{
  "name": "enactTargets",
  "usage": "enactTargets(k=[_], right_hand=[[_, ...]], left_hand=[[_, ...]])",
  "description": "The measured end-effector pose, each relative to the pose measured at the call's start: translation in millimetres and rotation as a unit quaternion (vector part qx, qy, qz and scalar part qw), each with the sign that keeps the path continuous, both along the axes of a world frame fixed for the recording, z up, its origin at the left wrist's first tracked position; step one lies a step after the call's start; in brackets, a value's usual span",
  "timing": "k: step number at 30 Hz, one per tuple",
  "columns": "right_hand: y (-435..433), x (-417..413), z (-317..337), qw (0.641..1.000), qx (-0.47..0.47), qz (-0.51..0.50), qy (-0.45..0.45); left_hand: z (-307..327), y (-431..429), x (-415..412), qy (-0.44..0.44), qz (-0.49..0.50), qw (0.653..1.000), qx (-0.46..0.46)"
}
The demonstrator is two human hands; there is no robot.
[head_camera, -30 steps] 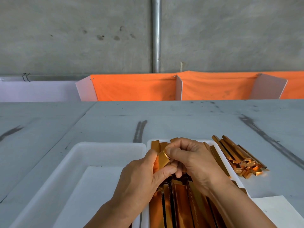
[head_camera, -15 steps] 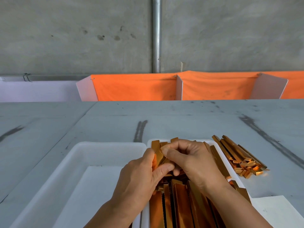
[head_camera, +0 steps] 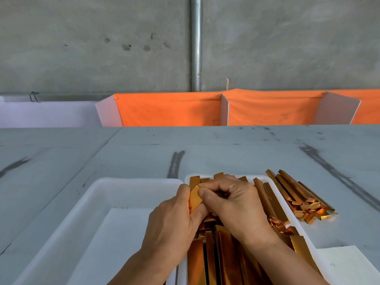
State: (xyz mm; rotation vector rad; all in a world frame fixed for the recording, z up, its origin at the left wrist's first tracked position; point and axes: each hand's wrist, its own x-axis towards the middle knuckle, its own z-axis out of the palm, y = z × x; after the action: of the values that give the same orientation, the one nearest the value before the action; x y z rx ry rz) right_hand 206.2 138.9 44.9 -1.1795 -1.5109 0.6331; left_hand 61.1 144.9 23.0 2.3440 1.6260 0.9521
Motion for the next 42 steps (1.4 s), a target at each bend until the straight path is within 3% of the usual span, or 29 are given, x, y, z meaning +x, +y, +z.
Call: enactTargets(k=[3, 9, 13, 19, 27, 33, 42], right_hand=[[0.7, 1.3, 0.8, 1.0, -0.006, 0.002, 0.013], [0.7, 2.6, 3.4, 0.994, -0.068, 0.057, 0.07], [2.1, 1.3, 2.1, 0.994, -0.082, 0.025, 0.065], [3.7, 4.0, 2.4, 0.996, -0.068, -0.007, 0.054], [1.3, 7.0, 7.1, 0.994, -0.072, 0.018, 0.081], [-0.3, 4.9, 9.5, 0.981, -0.106, 0.065, 0.148], [-0.3, 3.0, 8.0, 0.987, -0.084, 0.045, 0.13]], left_hand=[[-0.9, -0.9, 1.3, -0.026, -0.02, 0.999, 0.017], [0.9, -1.7, 3.0, 0.022, -0.003, 0.999, 0.028], [1.0, -1.8, 3.9, 0.028, -0.005, 1.0, 0.012], [-1.1, 0.3, 1.1, -0.091, -0.07, 0.993, -0.037], [8.1, -1.8, -0.5, -0.223, -0.141, 0.95, -0.167], [6.3, -1.9, 1.9, -0.198, -0.132, 0.961, -0.141], [5.1, -3.4, 3.7, -0.176, -0.093, 0.976, -0.09]])
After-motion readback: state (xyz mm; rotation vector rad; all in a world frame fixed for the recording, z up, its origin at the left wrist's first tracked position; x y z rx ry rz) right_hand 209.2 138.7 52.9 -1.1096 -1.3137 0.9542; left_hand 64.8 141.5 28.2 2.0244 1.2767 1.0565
